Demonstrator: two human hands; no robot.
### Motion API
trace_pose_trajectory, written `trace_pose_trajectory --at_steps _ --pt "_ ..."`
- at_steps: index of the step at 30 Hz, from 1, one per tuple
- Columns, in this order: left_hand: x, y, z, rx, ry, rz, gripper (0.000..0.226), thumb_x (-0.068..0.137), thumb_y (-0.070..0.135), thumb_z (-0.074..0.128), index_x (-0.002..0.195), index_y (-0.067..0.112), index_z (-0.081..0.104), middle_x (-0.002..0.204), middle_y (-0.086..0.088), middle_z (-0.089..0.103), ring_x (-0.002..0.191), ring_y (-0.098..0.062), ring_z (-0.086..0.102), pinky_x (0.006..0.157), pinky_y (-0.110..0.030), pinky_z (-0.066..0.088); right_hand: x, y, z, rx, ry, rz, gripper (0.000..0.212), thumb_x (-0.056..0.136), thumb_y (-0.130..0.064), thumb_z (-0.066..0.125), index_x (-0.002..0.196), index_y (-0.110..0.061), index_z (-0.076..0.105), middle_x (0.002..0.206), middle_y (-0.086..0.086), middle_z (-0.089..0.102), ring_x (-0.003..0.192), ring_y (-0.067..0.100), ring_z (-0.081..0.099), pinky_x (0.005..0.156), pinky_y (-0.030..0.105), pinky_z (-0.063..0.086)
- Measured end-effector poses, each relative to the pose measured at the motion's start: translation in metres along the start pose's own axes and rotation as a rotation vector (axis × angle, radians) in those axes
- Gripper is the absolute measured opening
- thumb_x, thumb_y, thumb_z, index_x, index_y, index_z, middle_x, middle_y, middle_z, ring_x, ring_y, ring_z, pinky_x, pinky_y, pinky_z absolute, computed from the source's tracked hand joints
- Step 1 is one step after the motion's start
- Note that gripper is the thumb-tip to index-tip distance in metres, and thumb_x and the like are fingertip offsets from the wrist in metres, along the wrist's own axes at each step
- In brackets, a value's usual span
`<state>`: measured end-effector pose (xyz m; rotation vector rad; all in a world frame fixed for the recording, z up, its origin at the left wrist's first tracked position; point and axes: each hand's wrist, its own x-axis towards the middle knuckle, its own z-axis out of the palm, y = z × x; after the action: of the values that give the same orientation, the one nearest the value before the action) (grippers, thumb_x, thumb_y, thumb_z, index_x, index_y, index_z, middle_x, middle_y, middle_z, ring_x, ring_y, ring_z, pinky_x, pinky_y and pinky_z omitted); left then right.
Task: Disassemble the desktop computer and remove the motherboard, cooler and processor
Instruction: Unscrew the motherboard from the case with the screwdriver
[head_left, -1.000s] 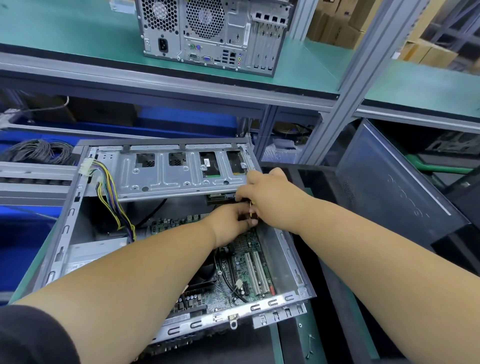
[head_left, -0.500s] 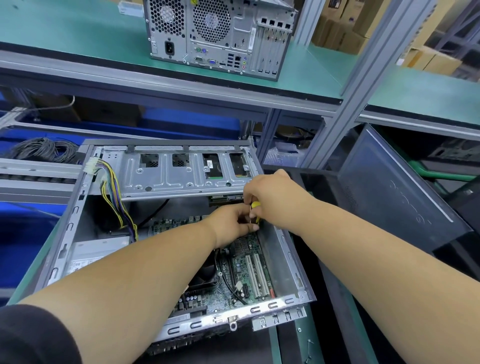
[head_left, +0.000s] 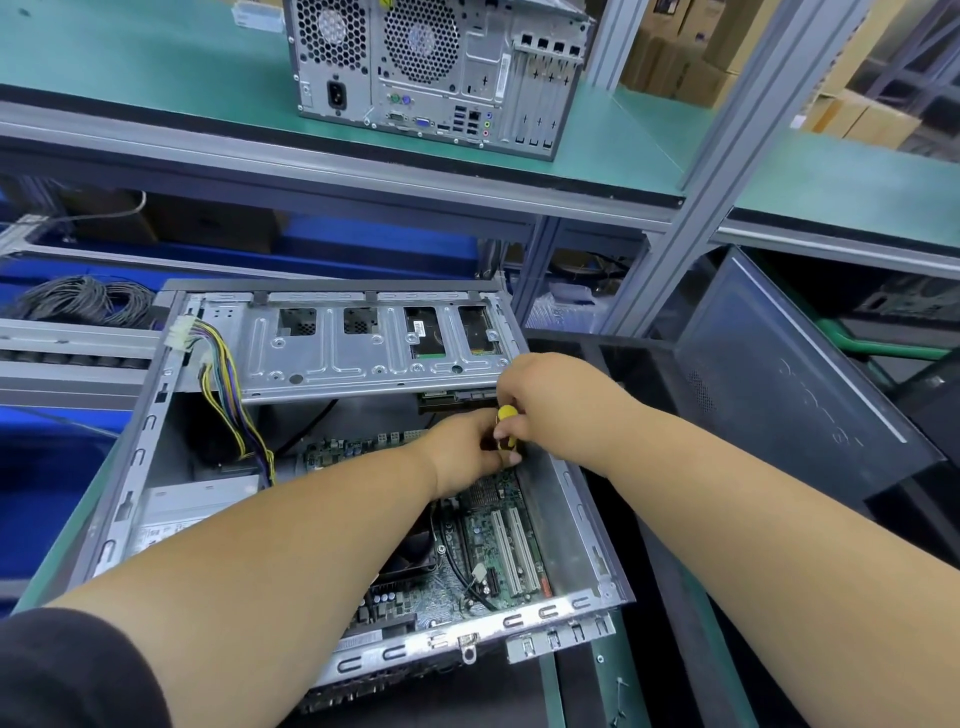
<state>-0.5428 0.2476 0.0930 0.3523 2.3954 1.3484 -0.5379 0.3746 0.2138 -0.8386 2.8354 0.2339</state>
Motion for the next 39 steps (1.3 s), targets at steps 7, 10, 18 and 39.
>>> trace_pose_trajectory --at_steps 7,10,18,39 --pt "-0.002 0.0 0.001 -0.075 0.019 -0.003 0.026 0.094 0.017 0.062 0.12 0.015 0.06 0.095 0.006 0.06 0.057 0.008 0.048 0.052 -0.003 0.034 0.023 0.0 -0.006 -0.125 -0.256 -0.02 0.051 0.084 -0.01 0.069 0.129 -0.03 0.06 0.13 0.0 0.053 0.115 0.023 0.055 0.09 0.03 0.046" --pt "-0.002 0.0 -0.001 -0.017 0.015 -0.004 0.025 0.093 0.022 0.064 0.117 0.017 0.059 0.105 -0.001 0.063 0.076 -0.005 0.053 0.063 -0.014 0.039 0.008 0.005 0.0 -0.021 -0.032 -0.049 0.035 0.083 -0.018 0.066 0.117 -0.026 0.066 0.117 0.0 0.055 0.109 0.022 0.053 0.092 0.035 0.044" --pt "0.001 -0.003 0.0 -0.082 0.004 -0.038 0.028 0.087 0.02 0.071 0.113 0.016 0.062 0.105 -0.003 0.066 0.085 -0.012 0.053 0.067 -0.014 0.041 0.009 -0.001 -0.004 0.015 -0.101 0.027 0.03 0.091 -0.018 0.064 0.121 -0.021 0.065 0.122 0.003 0.058 0.107 0.025 0.058 0.089 0.032 0.048" --pt "0.002 -0.006 0.0 -0.309 -0.039 -0.07 0.024 0.087 0.004 0.069 0.111 0.004 0.064 0.099 -0.006 0.063 0.09 -0.015 0.053 0.091 -0.031 0.044 0.009 -0.004 -0.012 0.01 -0.197 0.031 0.044 0.088 -0.009 0.063 0.129 -0.024 0.061 0.133 0.003 0.052 0.121 0.028 0.053 0.094 0.029 0.043"
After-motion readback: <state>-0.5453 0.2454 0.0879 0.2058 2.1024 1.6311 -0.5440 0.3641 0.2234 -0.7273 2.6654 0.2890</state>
